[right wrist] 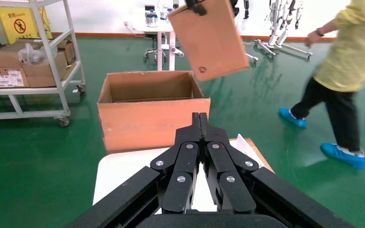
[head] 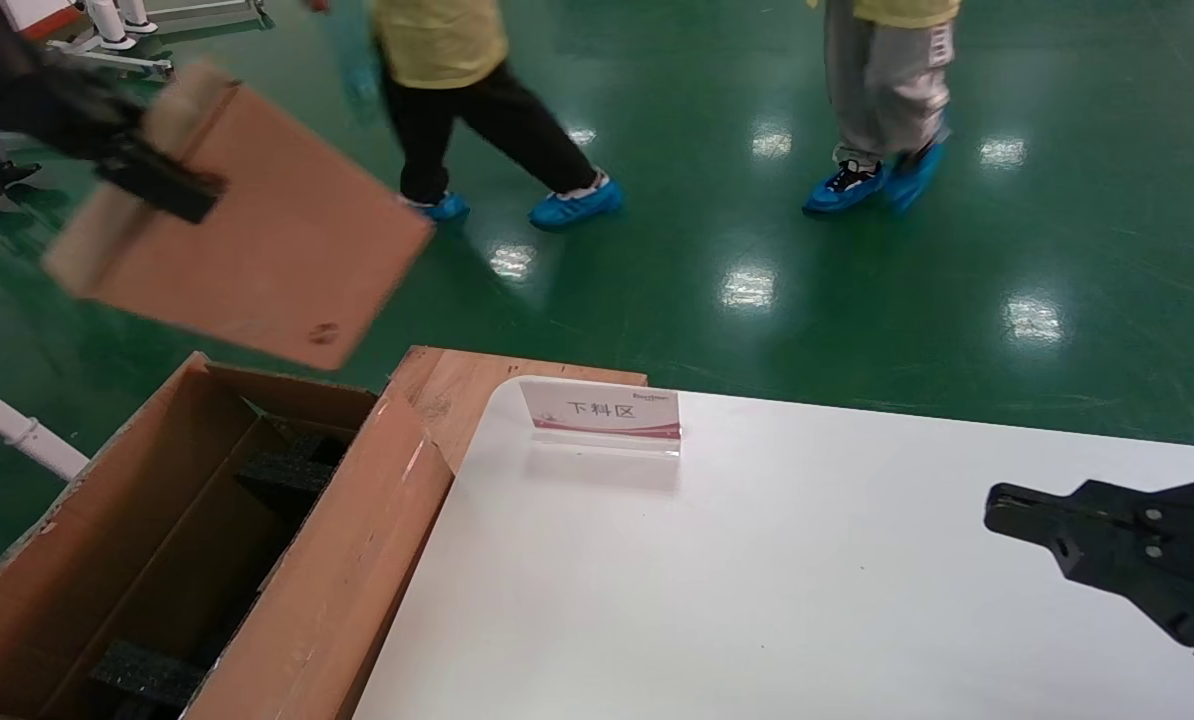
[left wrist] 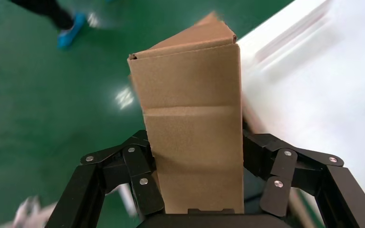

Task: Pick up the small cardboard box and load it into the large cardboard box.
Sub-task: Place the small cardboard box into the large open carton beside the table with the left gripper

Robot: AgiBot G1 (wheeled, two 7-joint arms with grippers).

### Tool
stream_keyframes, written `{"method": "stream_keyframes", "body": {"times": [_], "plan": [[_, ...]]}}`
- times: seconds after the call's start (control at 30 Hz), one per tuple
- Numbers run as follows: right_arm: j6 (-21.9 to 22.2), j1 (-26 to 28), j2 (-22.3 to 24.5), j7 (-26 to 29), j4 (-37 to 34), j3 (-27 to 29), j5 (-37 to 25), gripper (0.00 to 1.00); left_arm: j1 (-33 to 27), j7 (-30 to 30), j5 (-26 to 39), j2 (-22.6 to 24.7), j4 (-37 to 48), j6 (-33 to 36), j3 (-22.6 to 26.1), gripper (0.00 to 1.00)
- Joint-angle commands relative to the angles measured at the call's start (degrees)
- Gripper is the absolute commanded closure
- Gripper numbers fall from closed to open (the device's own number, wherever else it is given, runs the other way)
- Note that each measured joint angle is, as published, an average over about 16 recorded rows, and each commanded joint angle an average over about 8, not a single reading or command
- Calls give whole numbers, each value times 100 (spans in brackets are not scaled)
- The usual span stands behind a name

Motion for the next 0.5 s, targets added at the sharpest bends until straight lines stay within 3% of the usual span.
{"method": "stream_keyframes", "body": {"times": [0.03,0.2,0.5], "plan": [[0,0,0,0,0,-1,0,59,-112,43,136,-1,102,38,202,100],[1,1,1,-1,0,-2,2,0,-285,81,146,62,382,59,1134,100],[2,1,2,-3,0,-6,4,0,-290,64,-482,289,792,7,2503,100]]}}
